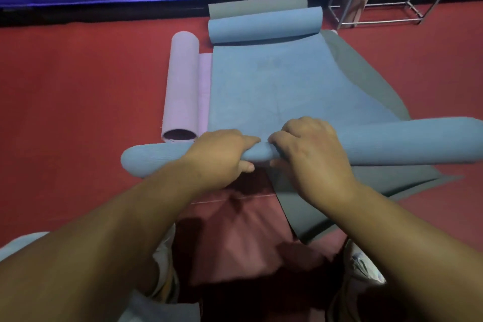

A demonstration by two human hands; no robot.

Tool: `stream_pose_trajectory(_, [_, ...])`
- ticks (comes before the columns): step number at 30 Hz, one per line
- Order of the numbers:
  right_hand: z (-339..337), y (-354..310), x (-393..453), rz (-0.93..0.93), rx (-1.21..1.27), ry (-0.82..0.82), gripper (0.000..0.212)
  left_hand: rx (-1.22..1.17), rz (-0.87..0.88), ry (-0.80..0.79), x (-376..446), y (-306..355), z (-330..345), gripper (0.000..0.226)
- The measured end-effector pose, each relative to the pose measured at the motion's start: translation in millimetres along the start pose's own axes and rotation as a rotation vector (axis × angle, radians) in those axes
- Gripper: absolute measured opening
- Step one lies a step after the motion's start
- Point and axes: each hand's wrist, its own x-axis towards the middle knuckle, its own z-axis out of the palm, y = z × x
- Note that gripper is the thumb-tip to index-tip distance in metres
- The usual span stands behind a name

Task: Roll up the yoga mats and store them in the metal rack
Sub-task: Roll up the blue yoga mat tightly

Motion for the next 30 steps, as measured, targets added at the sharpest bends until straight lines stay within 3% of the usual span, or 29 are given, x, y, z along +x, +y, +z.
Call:
stream_pose_trajectory(2, [2,6,3,0.040,-0.016,-0.032,0.026,-0.012,-0.005,0.110,3,2,4,0.064])
stream_pose_trajectory(4, [3,9,4,0.103,0.013,-0.089,0.028,-0.005,0.014,0.319,4,6,12,0.073])
stream_pose_trajectory(9, [-6,20,9,0.218,0.043,-0.160,0.030,-0.049,0.119,0.582,17,7,30,0.045])
stream_pose_trajectory(13, [-4,18,6,0.223,-0.184,-0.174,0.028,-0.032,0.068,0.365,27,7,25,0.022])
stream_pose_trajectory(15, [0,14,4,0.201,-0.272,-0.176,0.026,0.022,0.092,0.322,31,7,26,0.021])
stream_pose_trajectory(18, [-1,13,6,0.134,-0.248,-0.190,0.018,0.027,0.212,0.441,32,6,33,0.023])
stream_pose_trajectory(21, [4,16,8,0.145,-0.194,-0.304,0.016,0.081,0.124,0.438,29,8,39,0.022])
stream_pose_trajectory(26, [19,11,6,0.224,-0.155,-0.148,0.024,0.091,0.062,0.586,30,11,40,0.014])
stream_pose_trajectory(30, [27,17,5,0.165,-0.107,-0.024,0.023,0.100,0.037,0.566,29,17,48,0.016])
